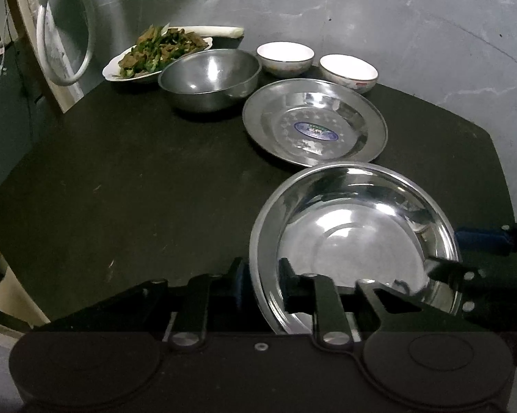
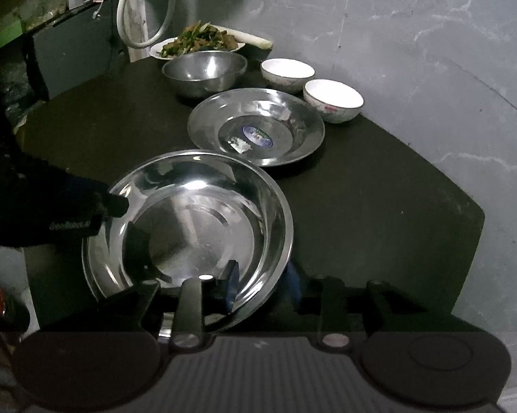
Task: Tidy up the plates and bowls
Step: 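Open both tools off the basin and reach toward the blue-labeled steel plate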
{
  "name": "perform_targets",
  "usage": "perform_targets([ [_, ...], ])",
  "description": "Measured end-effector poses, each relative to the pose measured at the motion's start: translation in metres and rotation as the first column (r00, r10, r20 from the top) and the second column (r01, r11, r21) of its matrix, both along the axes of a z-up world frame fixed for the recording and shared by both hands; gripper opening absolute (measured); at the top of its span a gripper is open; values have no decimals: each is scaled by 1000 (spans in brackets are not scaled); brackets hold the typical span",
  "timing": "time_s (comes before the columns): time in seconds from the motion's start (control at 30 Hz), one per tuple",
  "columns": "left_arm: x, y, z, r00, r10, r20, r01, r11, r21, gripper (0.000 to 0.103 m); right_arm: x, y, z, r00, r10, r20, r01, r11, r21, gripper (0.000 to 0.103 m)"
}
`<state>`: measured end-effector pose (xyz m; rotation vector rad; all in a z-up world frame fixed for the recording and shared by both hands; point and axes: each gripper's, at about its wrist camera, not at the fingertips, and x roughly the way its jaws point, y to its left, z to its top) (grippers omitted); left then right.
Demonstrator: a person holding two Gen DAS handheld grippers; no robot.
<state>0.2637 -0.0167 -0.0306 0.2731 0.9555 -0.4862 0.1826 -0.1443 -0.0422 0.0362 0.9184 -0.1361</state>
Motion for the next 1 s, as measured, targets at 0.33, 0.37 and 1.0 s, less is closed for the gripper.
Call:
perform_targets([
  [0.33, 33, 17, 18, 995, 91, 41, -87, 992, -87, 87, 0, -12, 8, 996, -55, 67, 52, 998, 45, 84],
  [0.37, 38, 18, 19, 994, 102, 47, -97, 991, -91, 89, 1, -14, 9, 995, -68, 75, 64, 997, 47, 87],
  [1.0, 152, -15, -11, 993, 114, -30, -117, 976, -183, 102, 76, -64, 3, 952, -264, 157, 243, 960, 138, 103],
])
